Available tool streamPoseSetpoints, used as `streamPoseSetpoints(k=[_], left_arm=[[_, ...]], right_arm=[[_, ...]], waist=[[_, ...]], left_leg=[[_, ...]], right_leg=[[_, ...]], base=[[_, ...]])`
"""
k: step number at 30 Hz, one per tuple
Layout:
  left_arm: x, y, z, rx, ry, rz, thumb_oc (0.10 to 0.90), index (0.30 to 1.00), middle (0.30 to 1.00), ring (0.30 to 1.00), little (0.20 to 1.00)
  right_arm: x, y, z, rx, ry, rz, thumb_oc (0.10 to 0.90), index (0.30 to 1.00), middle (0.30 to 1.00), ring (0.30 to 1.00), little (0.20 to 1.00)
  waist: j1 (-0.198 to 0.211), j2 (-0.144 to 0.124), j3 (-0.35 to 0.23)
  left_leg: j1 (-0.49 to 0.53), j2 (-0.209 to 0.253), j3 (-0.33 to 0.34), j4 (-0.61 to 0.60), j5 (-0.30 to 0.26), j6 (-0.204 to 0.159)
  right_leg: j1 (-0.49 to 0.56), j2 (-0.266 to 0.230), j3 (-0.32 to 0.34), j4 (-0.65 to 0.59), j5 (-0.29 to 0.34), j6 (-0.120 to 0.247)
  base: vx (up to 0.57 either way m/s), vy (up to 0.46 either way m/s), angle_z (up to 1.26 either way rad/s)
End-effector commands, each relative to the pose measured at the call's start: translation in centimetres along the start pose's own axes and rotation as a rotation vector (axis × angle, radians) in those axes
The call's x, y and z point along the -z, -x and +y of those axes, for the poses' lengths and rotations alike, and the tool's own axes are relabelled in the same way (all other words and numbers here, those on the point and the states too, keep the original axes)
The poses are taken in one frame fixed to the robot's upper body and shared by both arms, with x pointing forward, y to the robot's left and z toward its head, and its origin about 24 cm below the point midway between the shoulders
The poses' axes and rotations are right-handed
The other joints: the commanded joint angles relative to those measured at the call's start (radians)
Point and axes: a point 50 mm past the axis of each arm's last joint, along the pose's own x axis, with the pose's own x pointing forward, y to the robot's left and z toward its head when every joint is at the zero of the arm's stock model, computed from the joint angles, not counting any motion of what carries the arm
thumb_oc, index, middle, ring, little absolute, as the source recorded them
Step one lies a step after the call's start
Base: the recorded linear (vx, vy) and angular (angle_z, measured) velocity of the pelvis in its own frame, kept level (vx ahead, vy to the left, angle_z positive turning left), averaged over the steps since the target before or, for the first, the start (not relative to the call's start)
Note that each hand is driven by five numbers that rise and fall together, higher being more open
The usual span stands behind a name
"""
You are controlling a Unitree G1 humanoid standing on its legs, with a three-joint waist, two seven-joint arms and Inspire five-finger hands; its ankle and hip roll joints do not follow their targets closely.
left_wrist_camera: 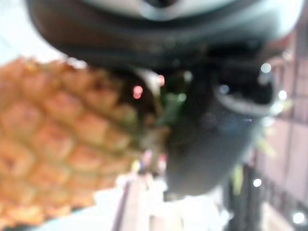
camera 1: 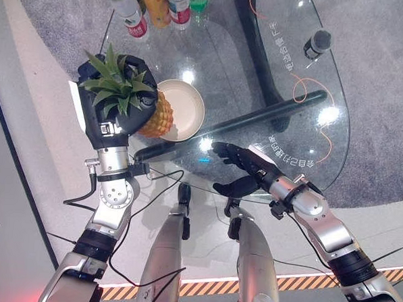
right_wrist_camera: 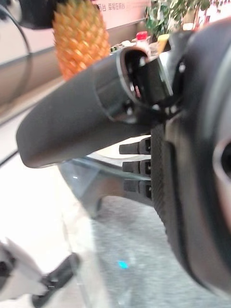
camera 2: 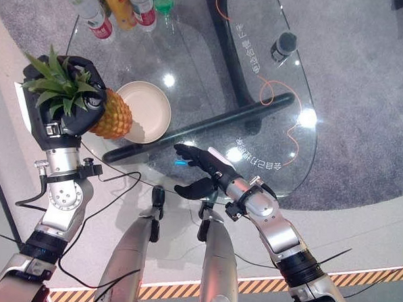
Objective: Pick up the fruit to the plate
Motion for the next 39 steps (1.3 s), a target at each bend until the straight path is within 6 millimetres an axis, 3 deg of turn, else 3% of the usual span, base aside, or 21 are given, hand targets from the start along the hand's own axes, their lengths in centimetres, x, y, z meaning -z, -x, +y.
streamPoseSetpoints(k=[1,9,22,39], left_arm=[[-5.3,-3.1,-1.0,-0.045,0.13,-0.381,0.1,0.3,0.3,0.3,0.2],[-5.2,-4.4,-2.0,-0.14,0.112,-0.456,0.1,0.3,0.3,0.3,0.2],[-5.6,-5.4,-3.6,-0.154,0.114,-0.535,0.1,0.3,0.3,0.3,0.2],[-4.3,-7.6,-3.6,-0.217,0.057,-0.487,0.1,0.3,0.3,0.3,0.2]], right_arm=[[-2.6,-0.2,0.8,-0.081,0.007,-0.127,0.8,0.9,0.9,0.9,0.9],[-2.3,-1.3,0.7,-0.099,-0.015,-0.101,0.8,0.9,0.9,0.9,0.9],[-2.9,-2.2,0.6,-0.108,-0.013,-0.088,0.8,0.9,0.9,0.9,0.9],[-3.9,-2.9,-0.5,-0.092,0.015,-0.11,0.8,0.9,0.9,0.9,0.9]], waist=[[-0.018,0.032,-0.026],[-0.038,0.029,-0.026],[-0.06,0.024,-0.026],[-0.082,0.014,-0.026]], left_leg=[[-0.008,-0.061,0.011,0.051,-0.087,0.001],[-0.101,-0.067,0.026,0.06,-0.075,-0.01],[-0.216,-0.082,0.038,0.072,-0.062,-0.017],[-0.34,-0.092,0.027,0.095,-0.037,-0.039]], right_leg=[[-0.004,0.058,-0.028,0.085,-0.03,0.044],[-0.1,0.068,-0.021,0.08,-0.005,0.039],[-0.216,0.089,-0.018,0.081,0.018,0.027],[-0.328,0.103,-0.017,0.077,0.047,0.023]], base=[[-0.02,0.075,-0.02],[-0.03,0.06,-0.02],[-0.02,0.047,-0.02],[0.0,0.011,0.0]])
